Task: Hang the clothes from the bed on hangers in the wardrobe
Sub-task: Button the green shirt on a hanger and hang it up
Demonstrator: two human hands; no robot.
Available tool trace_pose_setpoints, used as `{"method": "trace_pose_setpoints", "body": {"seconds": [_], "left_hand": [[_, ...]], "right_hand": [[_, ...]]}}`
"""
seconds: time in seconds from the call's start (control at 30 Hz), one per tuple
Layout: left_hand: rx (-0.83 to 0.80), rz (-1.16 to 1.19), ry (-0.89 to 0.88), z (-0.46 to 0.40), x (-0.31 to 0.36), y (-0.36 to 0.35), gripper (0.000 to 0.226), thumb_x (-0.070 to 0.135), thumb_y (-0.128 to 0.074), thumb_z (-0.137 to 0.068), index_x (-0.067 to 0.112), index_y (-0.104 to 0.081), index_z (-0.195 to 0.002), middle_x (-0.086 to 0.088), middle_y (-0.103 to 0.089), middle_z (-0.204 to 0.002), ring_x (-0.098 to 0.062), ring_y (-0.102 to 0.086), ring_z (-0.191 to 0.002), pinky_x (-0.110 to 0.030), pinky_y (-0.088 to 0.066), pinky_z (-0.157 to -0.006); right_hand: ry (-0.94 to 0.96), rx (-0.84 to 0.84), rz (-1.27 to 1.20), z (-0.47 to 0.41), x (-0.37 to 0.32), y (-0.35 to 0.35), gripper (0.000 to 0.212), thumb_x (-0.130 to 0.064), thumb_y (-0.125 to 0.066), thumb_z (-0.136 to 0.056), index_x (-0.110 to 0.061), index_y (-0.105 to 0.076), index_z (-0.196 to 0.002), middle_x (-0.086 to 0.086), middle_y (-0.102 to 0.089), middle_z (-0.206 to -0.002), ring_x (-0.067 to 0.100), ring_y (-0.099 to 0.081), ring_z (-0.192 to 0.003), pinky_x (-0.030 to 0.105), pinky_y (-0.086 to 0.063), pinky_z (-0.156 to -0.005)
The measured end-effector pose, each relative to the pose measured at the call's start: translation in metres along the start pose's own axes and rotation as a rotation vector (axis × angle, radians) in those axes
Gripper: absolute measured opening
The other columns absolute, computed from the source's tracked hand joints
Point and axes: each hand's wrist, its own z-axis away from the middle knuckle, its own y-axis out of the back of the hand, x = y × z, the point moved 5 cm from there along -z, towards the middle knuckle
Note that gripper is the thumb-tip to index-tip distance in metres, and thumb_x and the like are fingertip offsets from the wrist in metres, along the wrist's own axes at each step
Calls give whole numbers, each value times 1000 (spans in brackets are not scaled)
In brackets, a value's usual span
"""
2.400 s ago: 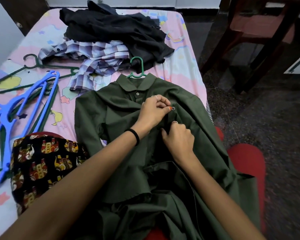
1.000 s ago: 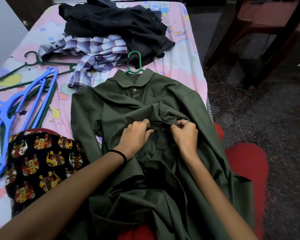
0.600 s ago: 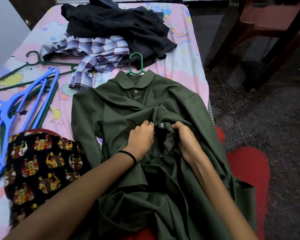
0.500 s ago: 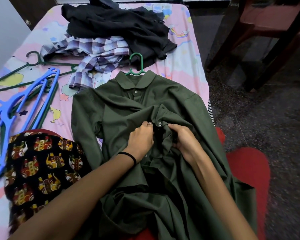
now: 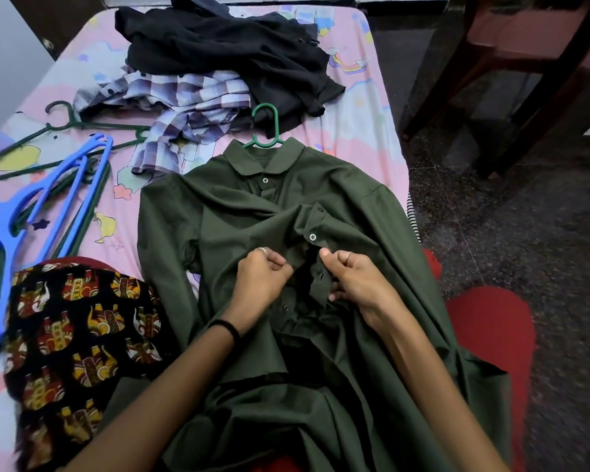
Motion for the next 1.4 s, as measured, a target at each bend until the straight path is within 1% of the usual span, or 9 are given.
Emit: {"method": "trace_pose_setpoints", "body": {"seconds": [0.13, 0.3, 0.4, 0.5, 0.63, 0.83, 1.0, 1.27, 1.4], "left_hand": [[3, 293, 109, 21, -14, 6, 8, 17, -73, -73, 17, -65, -74, -2, -68, -69, -16, -64, -67, -29, -52, -72], [-139, 664, 112, 37, 0, 10, 15, -1, -61, -86, 9, -65, -77, -2, -62, -65, -6, -55, -56, -12, -47, -59], [-230, 809, 99, 43, 11, 12, 14, -2, -58, -89, 6, -66, -82, -1, -61, -68, -6, -53, -59, -12, -47, -63], [-298, 897, 86, 50, 18, 11, 11, -3, -58, -89, 3, -67, -87, 0, -62, -68, -3, -55, -59, -11, -49, -64], [-314, 897, 53, 55, 21, 11, 9, 1, -61, -88, 7, -68, -88, 0, -64, -69, -5, -56, -64, -13, -50, -68], [-167, 882, -26, 60, 19, 16, 10, 5, -65, -88, 14, -70, -86, 5, -67, -73, -5, -59, -69, -13, -49, -67], [-138, 913, -50, 65, 19, 23, 9, 2, -62, -89, 9, -68, -89, 0, -66, -73, -6, -63, -67, -14, -51, -66], [-143, 866, -84, 70, 24, 28, 15, -4, -65, -85, 8, -69, -93, -7, -70, -84, -4, -67, -69, -13, -51, -66], [-125, 843, -113, 72, 26, 36, 19, -4, -66, -84, 12, -69, -91, -5, -72, -81, -6, -69, -73, -14, -51, -67]], "right_hand": [[-2, -73, -71, 8, -2, -3, 23, -15, -63, -91, -12, -44, -79, -3, -49, -52, 7, -56, -47, 15, -47, -48], [-48, -83, -101, 22, 10, -6, 24, -7, -65, -88, -10, -50, -106, 12, -44, -76, 7, -59, -53, 16, -52, -55], [-93, -50, -194, 32, 17, -4, 17, 1, -63, -88, -6, -53, -100, 12, -48, -79, 8, -57, -57, 19, -54, -57], [-134, -23, -388, 42, 18, -3, 24, 10, -59, -85, -9, -49, -74, 7, -52, -70, 8, -56, -58, 19, -54, -59], [-162, 31, -565, 52, 14, -2, 24, 11, -60, -83, -4, -54, -66, 1, -56, -59, 5, -59, -56, 16, -55, -60], [-149, 49, -484, 63, 8, -8, 19, 1, -65, -79, -11, -56, -67, 1, -56, -58, 10, -58, -54, 18, -51, -52], [-108, 9, -530, 71, -1, -18, 22, -6, -69, -66, -18, -56, -54, -1, -53, -59, 12, -54, -58, 22, -51, -56], [26, 56, -428, 75, -12, -25, 6, 1, -64, -83, -4, -62, -87, 6, -59, -74, 5, -55, -56, 21, -54, -59], [68, 31, -506, 78, -17, -30, 14, 0, -65, -75, -1, -66, -89, 8, -67, -78, 8, -61, -61, 21, -54, -60]]}}
